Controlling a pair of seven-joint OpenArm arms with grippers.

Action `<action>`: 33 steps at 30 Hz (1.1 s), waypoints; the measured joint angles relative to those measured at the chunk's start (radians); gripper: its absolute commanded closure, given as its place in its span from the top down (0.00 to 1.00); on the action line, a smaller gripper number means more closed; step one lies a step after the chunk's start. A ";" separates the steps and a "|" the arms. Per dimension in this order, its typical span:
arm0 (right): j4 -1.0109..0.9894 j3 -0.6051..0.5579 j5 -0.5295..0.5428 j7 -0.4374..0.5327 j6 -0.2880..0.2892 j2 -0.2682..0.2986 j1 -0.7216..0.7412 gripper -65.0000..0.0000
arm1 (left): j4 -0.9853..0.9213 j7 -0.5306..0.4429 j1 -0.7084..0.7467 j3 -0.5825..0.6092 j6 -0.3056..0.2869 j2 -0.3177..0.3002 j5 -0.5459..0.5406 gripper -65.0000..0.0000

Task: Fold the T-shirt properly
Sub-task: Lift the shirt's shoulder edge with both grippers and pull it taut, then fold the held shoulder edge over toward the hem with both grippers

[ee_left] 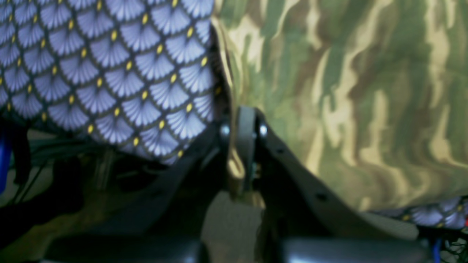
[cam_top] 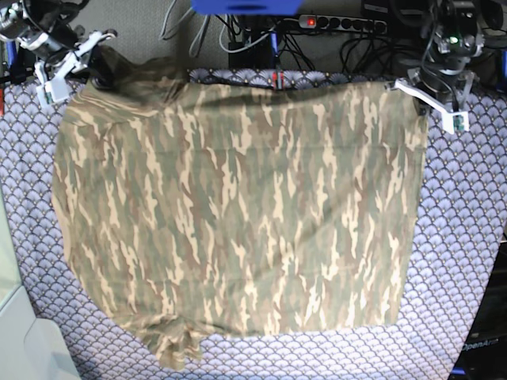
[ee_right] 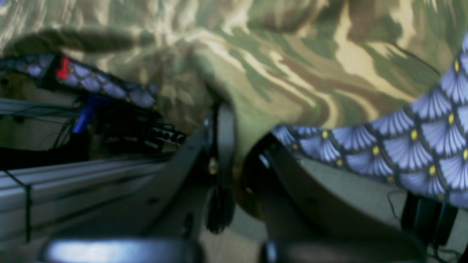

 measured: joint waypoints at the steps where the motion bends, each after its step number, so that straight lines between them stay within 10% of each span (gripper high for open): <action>1: 0.005 0.000 0.002 0.001 0.000 0.000 0.000 0.00 | 0.000 0.000 -0.002 0.000 0.000 0.000 0.002 0.02; 17: -0.005 0.026 -0.043 -0.202 0.003 0.032 0.301 0.00 | -0.041 0.294 -0.359 -0.069 -0.005 -0.002 0.005 0.02; 33: -0.338 -0.093 -0.294 -0.249 0.011 0.073 0.679 0.00 | -0.357 0.305 -0.603 0.108 0.000 -0.012 0.127 0.02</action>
